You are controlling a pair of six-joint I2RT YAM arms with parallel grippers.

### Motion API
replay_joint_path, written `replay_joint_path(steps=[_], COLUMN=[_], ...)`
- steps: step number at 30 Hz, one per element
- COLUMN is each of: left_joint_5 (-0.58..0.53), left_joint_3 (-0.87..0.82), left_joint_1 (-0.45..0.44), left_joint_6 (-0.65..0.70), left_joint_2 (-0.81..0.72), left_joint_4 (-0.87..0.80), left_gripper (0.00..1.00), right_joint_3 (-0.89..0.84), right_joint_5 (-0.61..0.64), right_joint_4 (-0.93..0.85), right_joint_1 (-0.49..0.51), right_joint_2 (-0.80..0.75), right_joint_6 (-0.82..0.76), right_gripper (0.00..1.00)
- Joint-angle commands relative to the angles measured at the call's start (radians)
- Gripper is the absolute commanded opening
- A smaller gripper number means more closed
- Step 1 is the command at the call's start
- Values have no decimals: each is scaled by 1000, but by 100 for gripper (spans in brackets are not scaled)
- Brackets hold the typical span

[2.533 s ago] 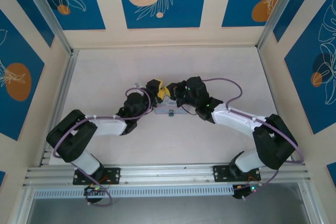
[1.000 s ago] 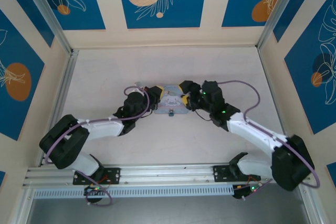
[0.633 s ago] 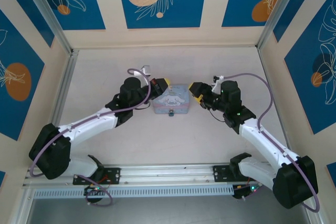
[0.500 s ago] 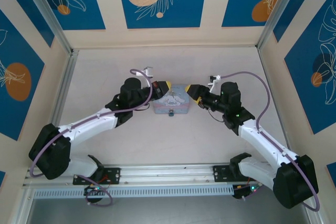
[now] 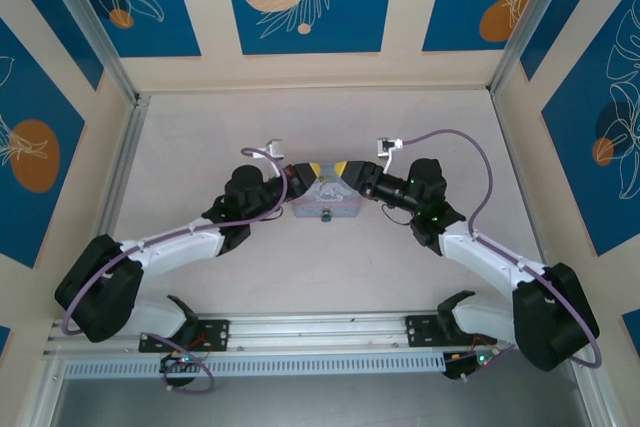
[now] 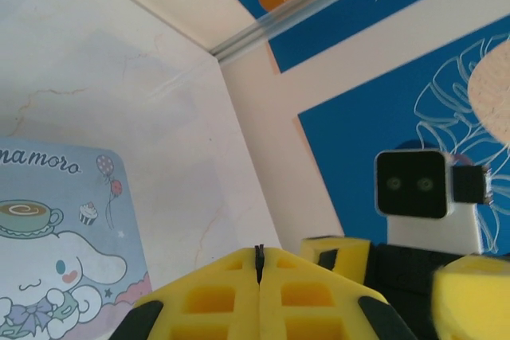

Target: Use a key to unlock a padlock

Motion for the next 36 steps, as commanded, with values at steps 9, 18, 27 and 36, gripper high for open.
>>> replay_joint_path(steps=[9, 18, 27, 36], left_joint_5=[-131, -144, -151, -169], left_joint_3=[-11, 3, 12, 20], left_joint_1=[-26, -38, -46, -47], left_joint_6=[-100, -111, -118, -117], left_joint_2=[18, 50, 65, 64], left_joint_4=[196, 221, 229, 226], left_gripper=[0, 0, 0, 0], right_joint_3=[51, 57, 81, 44], right_joint_5=[29, 26, 17, 17], right_joint_4=[178, 227, 227, 255], right_joint_1=[60, 60, 60, 59], right_joint_2=[117, 152, 187, 198], right_joint_6=[51, 78, 81, 94], right_gripper=[49, 44, 40, 33])
